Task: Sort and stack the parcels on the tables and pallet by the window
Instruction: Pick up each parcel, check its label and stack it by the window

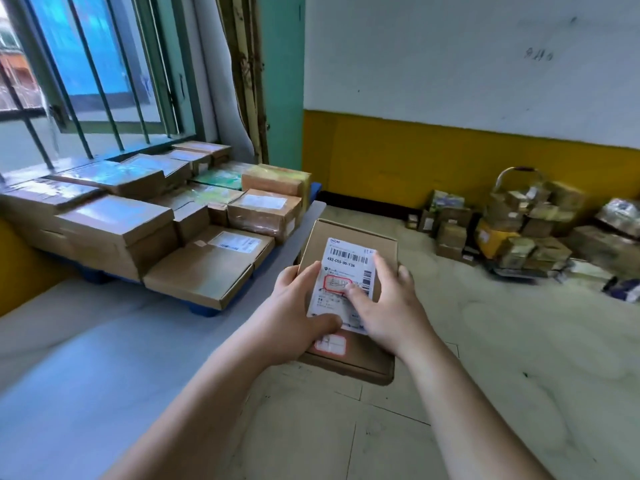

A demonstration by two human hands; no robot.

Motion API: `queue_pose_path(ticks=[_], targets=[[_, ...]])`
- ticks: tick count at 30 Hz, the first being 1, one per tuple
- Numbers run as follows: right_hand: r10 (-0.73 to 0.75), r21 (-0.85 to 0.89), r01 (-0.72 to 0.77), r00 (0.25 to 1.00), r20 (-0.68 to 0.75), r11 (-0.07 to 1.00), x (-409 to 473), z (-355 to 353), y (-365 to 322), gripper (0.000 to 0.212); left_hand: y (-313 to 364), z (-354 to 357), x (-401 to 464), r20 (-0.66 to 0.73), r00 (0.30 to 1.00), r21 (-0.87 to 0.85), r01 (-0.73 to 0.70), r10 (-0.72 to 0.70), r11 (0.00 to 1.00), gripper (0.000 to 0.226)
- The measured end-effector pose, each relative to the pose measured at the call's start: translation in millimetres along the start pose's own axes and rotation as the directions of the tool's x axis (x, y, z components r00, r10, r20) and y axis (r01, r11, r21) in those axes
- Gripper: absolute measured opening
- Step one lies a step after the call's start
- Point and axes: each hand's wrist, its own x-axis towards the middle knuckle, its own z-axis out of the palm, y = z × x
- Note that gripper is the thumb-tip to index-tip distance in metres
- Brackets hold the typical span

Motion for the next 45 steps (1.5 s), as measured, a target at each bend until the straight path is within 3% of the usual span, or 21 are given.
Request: queue_pose_path(ticks=[11,18,23,33,41,45], targets=[[-0.151,0.033,0.148,0.984,0.098,0.988,158,12,-2,0.075,-6,-10,125,-0.204,0.974,0.032,0.112,-0.103,0.993,0.087],[-0.286,0.072,0.278,0.946,0.152,0.958,255,-5,-11,0.074,12,-13,204,-0.336,0.924,0.025,0.201,-0.181,0.979,0.089],[-0.384,0.111,0.368,0.897,0.217,0.923,294,15,-38,0.073,4,-33,224,-0.458,0.85,-0.037,0.276,-0.261,0.961,0.089],[-0.488,0.105,0.49,0.777,0.398,0.865,344,110,-136,0.072,-81,-117,243,-0.651,0.697,-0.125,0.293,-0.301,0.948,0.089],[-0.522,0.07,0.562,0.706,0.478,0.824,398,182,-220,0.075,-160,-198,274,-0.667,0.667,-0.042,0.411,-0.332,0.911,0.078],[-0.548,0.076,0.61,0.643,0.535,0.789,415,218,-249,0.077,-184,-223,275,-0.661,0.64,-0.033,0.497,-0.392,0.867,0.086]])
